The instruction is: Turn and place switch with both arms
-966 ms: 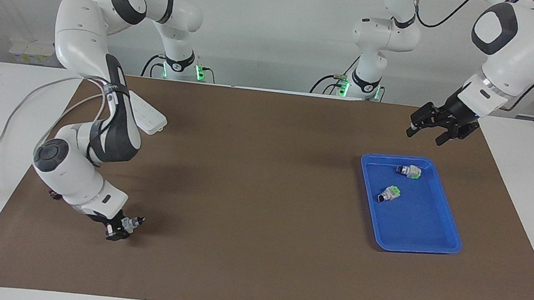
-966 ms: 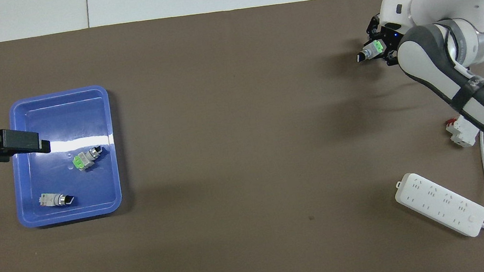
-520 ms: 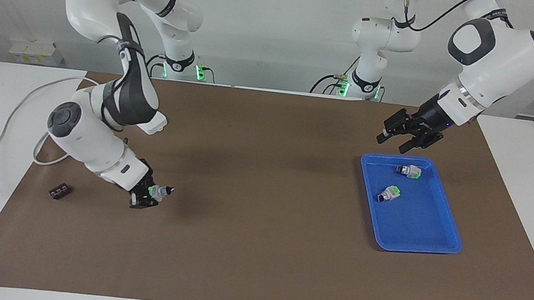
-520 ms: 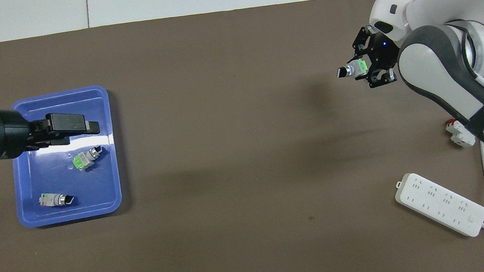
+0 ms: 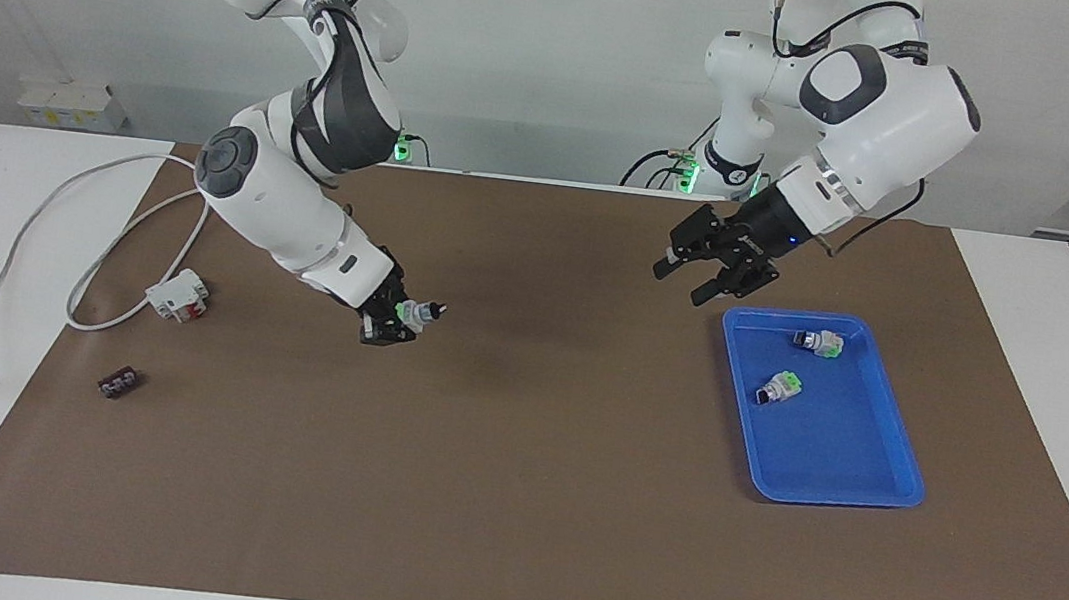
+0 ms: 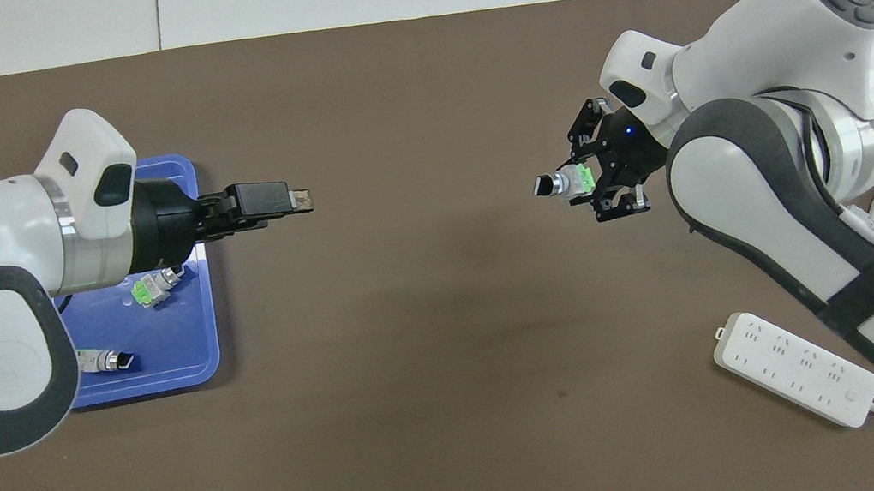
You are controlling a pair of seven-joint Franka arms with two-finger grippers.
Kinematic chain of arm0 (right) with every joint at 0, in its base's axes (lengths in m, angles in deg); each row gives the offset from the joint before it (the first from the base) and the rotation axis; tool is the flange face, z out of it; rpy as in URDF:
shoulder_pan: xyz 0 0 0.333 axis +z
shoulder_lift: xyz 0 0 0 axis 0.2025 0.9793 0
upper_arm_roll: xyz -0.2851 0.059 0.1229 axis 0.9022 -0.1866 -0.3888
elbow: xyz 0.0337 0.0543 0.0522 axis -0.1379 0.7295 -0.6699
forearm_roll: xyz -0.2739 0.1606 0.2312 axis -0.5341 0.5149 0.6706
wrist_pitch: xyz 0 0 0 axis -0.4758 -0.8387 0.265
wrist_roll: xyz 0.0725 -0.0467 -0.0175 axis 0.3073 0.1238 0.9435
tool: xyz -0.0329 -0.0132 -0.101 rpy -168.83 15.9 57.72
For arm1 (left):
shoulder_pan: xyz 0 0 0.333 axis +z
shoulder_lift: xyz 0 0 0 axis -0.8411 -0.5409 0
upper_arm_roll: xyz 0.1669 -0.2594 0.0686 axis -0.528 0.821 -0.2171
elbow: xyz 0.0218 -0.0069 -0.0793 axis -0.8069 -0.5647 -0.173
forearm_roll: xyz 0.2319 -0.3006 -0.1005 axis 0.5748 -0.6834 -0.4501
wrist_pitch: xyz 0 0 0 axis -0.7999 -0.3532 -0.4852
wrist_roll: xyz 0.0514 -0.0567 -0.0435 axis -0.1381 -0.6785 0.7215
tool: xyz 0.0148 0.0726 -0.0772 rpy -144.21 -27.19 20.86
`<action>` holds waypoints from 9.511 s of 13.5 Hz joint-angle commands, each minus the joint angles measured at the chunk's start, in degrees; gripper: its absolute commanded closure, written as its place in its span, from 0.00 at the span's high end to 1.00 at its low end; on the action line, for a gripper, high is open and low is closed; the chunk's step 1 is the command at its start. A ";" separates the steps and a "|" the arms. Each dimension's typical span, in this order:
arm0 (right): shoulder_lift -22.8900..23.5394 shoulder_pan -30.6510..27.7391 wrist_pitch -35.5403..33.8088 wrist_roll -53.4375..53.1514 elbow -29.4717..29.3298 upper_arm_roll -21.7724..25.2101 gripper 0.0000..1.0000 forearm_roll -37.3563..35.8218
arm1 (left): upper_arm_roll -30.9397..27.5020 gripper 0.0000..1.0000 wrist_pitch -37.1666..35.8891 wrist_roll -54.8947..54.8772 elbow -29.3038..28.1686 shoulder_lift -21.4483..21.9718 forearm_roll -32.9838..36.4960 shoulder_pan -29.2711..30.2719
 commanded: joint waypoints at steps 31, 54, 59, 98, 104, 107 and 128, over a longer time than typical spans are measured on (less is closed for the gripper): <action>-15.30 10.40 -7.02 -12.36 2.71 -0.37 0.00 11.41 | -0.78 0.48 -5.22 -23.19 -6.17 6.66 -13.10 -6.23; -15.82 10.40 -6.93 -11.74 2.80 -0.36 0.00 11.32 | 0.19 0.28 -2.05 -23.89 -8.54 7.36 -12.22 -9.57; -15.82 10.40 -6.93 -11.83 2.80 -0.37 0.00 11.32 | 0.27 0.21 -2.05 -23.89 -9.68 7.80 -10.21 -9.57; -16.26 9.17 -0.52 -3.57 7.98 -0.28 0.00 17.65 | 0.71 0.33 -1.52 -17.48 -6.52 6.66 -2.99 -10.27; -16.35 9.52 -0.52 -4.80 7.98 -0.28 0.00 17.56 | 0.71 0.30 -0.03 -17.21 -5.20 5.78 -3.17 -10.36; -16.79 9.44 -0.95 -4.71 7.81 -0.28 0.00 17.56 | 0.71 0.24 0.23 -17.30 -5.38 5.60 -2.91 -10.36; -17.40 9.44 -1.22 -5.50 7.81 -0.28 0.00 17.56 | 0.71 0.00 -0.91 9.64 -7.31 6.57 -2.99 -10.36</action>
